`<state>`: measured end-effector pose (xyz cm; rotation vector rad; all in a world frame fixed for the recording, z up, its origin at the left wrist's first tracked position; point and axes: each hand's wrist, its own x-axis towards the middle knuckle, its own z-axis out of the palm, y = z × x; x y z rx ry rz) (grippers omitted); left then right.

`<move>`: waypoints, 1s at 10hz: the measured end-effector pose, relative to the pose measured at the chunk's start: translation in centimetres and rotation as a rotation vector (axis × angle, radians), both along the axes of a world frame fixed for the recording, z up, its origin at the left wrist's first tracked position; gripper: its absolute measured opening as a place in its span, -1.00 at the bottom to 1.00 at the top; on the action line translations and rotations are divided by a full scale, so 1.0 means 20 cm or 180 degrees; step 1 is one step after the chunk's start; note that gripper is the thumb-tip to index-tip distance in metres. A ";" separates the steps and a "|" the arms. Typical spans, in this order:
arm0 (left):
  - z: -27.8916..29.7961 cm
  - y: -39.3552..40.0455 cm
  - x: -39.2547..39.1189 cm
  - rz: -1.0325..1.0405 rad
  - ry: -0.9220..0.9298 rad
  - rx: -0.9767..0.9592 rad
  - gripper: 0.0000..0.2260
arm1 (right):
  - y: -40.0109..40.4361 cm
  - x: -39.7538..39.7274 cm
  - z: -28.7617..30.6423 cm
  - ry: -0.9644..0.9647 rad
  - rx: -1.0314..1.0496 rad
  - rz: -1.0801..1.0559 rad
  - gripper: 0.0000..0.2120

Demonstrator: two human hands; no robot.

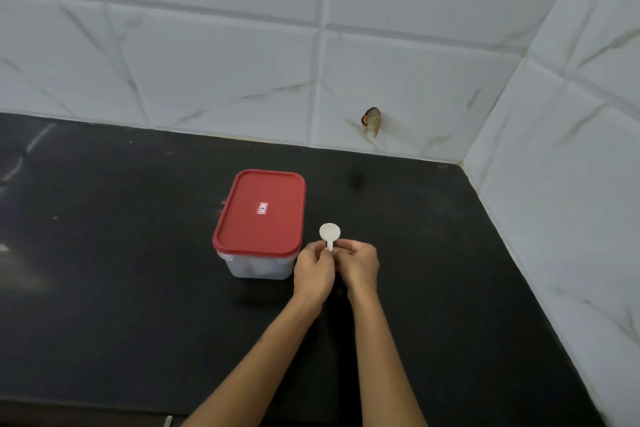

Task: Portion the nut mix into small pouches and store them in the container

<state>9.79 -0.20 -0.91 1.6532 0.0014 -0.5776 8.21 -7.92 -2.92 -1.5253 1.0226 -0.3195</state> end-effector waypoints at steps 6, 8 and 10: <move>-0.07 0.06 -0.03 -0.0025 0.0039 0.0150 -0.66 | 0.10 -0.03 -0.08 -0.0034 -0.0334 0.0107 -0.80; -0.08 0.06 -0.04 0.0018 0.0014 0.0177 -0.65 | 0.11 -0.05 -0.11 -0.0067 -0.0378 0.0149 -0.81; -0.06 0.08 -0.05 0.0068 -0.0066 0.0194 -0.67 | 0.10 -0.06 -0.11 -0.0143 -0.0407 0.0148 -0.83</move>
